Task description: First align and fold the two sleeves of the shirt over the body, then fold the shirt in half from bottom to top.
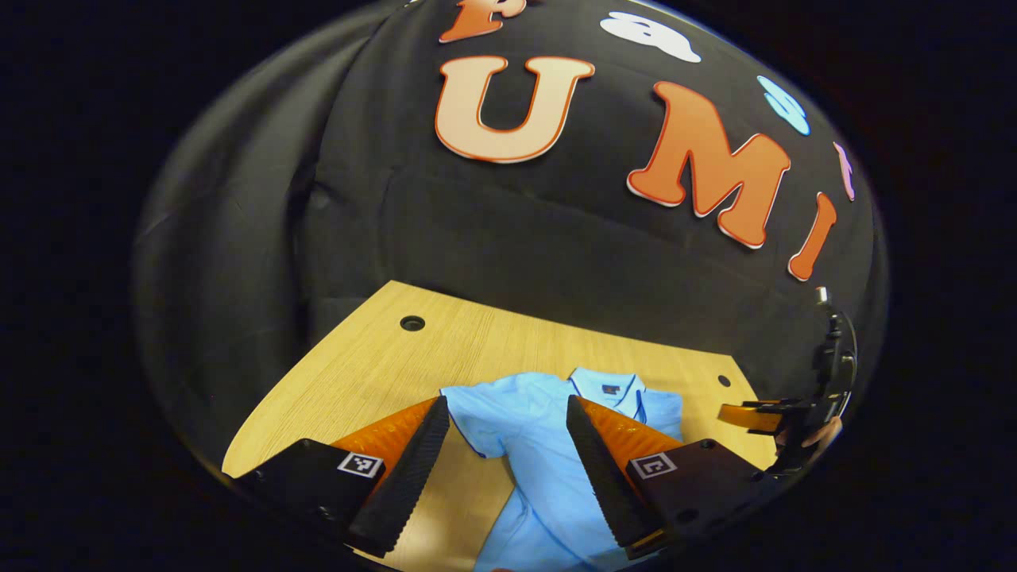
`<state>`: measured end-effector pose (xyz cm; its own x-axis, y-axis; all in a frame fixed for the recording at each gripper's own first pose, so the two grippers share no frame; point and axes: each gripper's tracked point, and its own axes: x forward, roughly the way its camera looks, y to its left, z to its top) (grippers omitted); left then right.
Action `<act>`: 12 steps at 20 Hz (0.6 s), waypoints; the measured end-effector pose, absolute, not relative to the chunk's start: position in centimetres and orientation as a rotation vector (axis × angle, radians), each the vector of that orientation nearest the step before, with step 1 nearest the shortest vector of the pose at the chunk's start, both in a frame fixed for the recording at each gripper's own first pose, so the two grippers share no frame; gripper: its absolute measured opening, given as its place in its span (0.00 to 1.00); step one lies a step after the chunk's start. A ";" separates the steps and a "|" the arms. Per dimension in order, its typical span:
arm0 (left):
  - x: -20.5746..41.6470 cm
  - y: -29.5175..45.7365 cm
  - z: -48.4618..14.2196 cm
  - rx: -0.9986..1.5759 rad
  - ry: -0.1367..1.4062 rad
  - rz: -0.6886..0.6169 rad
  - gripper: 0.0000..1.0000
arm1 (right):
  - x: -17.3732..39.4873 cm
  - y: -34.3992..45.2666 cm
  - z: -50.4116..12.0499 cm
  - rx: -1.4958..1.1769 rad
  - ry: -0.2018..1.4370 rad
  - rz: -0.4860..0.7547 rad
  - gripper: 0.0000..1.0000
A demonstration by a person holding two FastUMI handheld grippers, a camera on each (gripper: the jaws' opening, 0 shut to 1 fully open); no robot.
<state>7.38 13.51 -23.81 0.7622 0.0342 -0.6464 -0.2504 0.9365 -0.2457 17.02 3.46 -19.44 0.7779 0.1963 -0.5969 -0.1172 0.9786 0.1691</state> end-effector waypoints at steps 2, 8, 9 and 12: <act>8.4 14.1 -25.8 -0.326 0.749 0.129 0.95 | 15.8 2.6 -19.1 0.135 0.647 0.127 0.90; 11.4 14.3 -34.0 -0.370 0.976 0.047 0.99 | 11.4 0.3 -18.0 0.186 0.611 -0.023 0.94; 11.6 14.3 -35.7 -0.383 1.027 0.042 0.99 | 10.6 0.1 -18.2 0.195 0.607 -0.045 0.94; 12.1 14.2 -40.0 -0.400 1.153 0.046 0.99 | 8.6 -1.0 -19.0 0.207 0.602 -0.098 0.94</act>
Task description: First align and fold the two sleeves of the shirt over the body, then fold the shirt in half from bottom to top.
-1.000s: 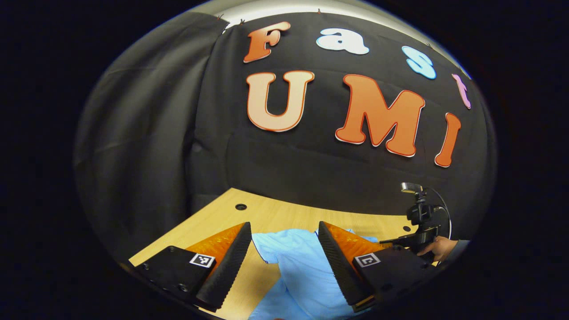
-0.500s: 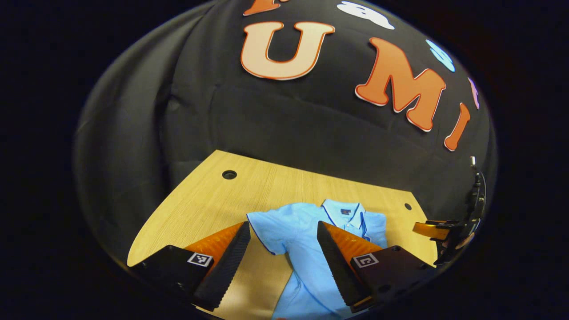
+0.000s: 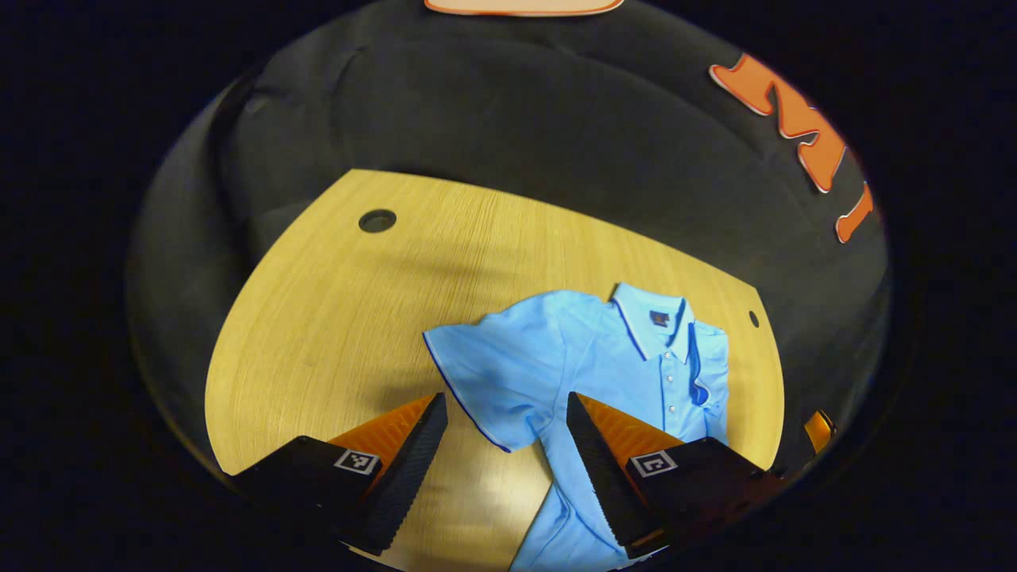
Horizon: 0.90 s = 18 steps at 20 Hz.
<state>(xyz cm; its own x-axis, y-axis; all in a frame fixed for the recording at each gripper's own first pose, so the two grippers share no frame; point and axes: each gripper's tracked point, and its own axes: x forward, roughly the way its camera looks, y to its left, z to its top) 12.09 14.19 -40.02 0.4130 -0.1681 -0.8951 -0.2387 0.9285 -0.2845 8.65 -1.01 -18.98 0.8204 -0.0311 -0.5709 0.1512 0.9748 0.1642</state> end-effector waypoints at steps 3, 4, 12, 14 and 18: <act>12.3 14.0 -43.4 -0.417 1.251 0.068 0.98 | 7.3 -1.7 -19.1 0.243 0.591 -0.141 0.94; 12.1 13.9 -44.4 -0.438 1.299 0.088 1.00 | 7.0 -1.9 -19.1 0.250 0.589 -0.151 0.94; 12.8 15.3 -47.6 -0.270 1.441 0.207 0.89 | 4.1 -3.4 -19.8 0.308 0.612 -0.196 0.94; 13.5 14.4 -47.5 -0.256 1.437 0.189 0.77 | 3.7 -3.5 -19.7 0.321 0.607 -0.198 0.95; 14.1 13.1 -47.5 -0.261 1.425 0.174 0.27 | 2.9 -3.9 -19.7 0.336 0.608 -0.199 0.95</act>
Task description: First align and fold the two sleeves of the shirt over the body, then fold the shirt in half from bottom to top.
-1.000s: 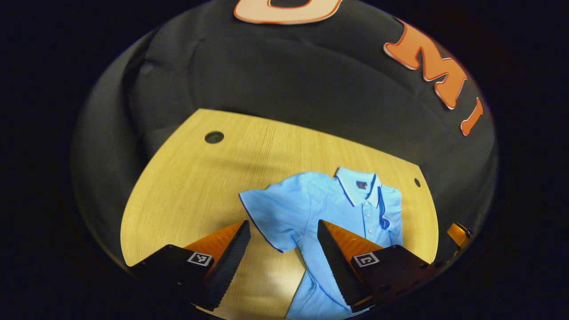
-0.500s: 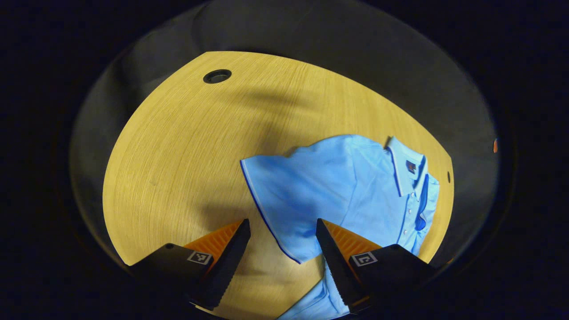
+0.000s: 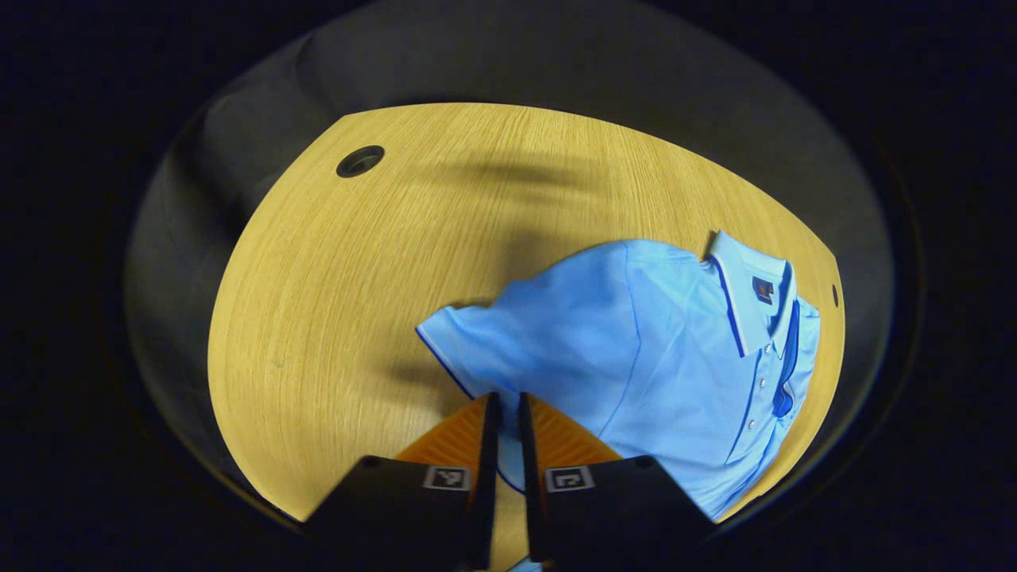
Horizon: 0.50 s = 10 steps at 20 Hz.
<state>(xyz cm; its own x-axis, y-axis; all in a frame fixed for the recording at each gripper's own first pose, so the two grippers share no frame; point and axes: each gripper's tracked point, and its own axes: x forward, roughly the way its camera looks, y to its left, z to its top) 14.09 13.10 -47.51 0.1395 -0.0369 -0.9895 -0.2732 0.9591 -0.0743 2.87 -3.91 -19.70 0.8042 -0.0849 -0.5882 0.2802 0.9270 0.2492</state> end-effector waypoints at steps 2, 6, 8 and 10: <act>14.2 12.0 -47.2 -0.278 1.425 0.131 0.12 | 2.3 -4.4 -19.4 0.337 0.599 -0.207 0.95; 16.0 10.1 -45.3 -0.294 1.346 0.057 0.11 | 0.7 -5.4 -19.2 0.350 0.603 -0.229 0.95; 17.0 8.8 -44.1 -0.282 1.305 0.012 0.11 | 0.0 -5.5 -19.4 0.370 0.613 -0.234 0.95; 17.8 7.2 -42.9 -0.276 1.272 -0.040 0.11 | -0.7 -5.7 -19.5 0.366 0.619 -0.242 0.95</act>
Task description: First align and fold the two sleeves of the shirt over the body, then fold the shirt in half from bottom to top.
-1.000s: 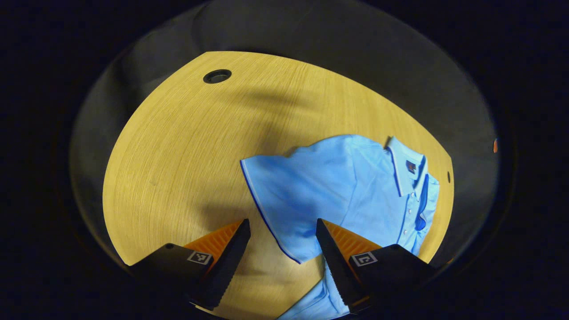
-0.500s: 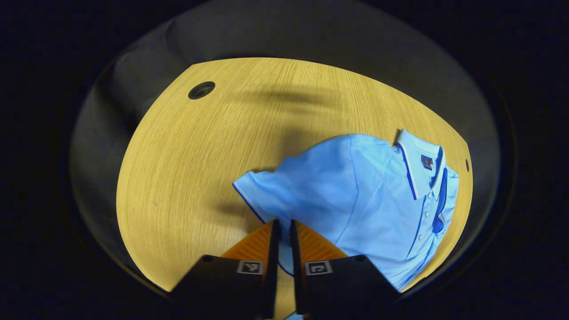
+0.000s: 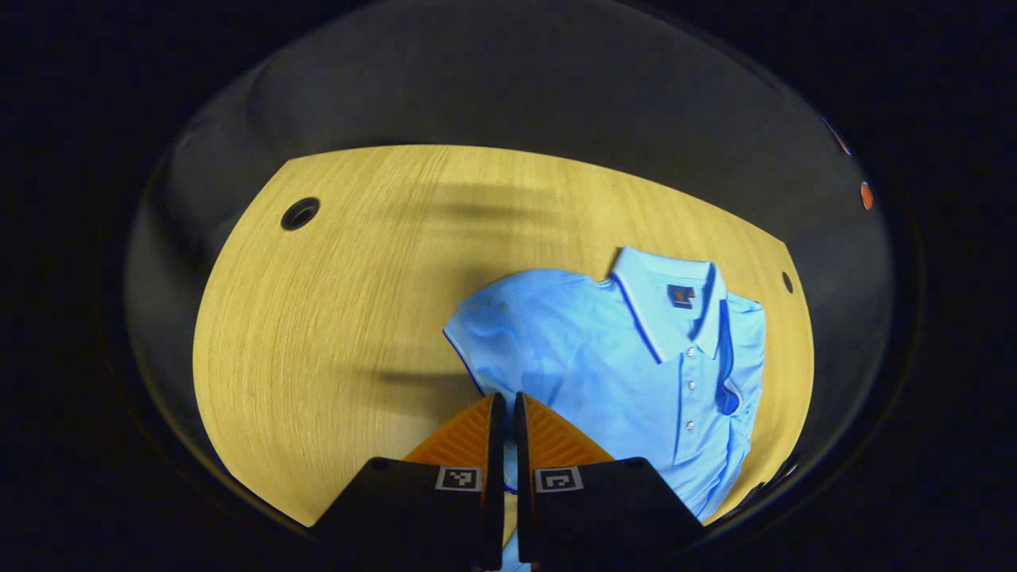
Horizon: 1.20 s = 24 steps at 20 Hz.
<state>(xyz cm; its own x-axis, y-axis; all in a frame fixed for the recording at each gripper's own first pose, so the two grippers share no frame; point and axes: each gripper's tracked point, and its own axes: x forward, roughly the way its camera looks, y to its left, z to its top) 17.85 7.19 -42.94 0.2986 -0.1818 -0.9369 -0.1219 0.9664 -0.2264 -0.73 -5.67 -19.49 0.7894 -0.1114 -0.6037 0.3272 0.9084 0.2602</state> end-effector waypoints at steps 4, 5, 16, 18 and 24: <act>19.0 4.0 -41.6 -0.252 1.233 -0.110 0.11 | -2.3 -6.4 -19.3 0.351 0.623 -0.255 0.95; 19.2 3.2 -41.3 -0.249 1.230 -0.128 0.11 | -2.8 -6.6 -19.3 0.347 0.626 -0.263 0.95; 18.3 -6.1 -39.1 -0.272 1.241 -0.387 0.24 | -8.7 -6.4 -20.4 0.362 0.687 -0.306 0.96; 17.6 -6.3 -38.2 -0.260 1.202 -0.413 0.45 | -8.7 -6.2 -20.4 0.324 0.696 -0.268 0.96; 12.3 -3.4 -33.8 -0.238 1.137 -0.372 1.00 | -8.4 -4.2 -21.3 0.258 0.736 -0.093 0.97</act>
<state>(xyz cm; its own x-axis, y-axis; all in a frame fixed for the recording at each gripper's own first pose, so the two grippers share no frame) 12.28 -3.36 -33.83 0.3689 -0.4061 -0.8361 0.1672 0.9138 -0.3701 -8.40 -4.24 -21.35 0.7384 0.0067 -0.6743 0.1734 0.9644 0.1994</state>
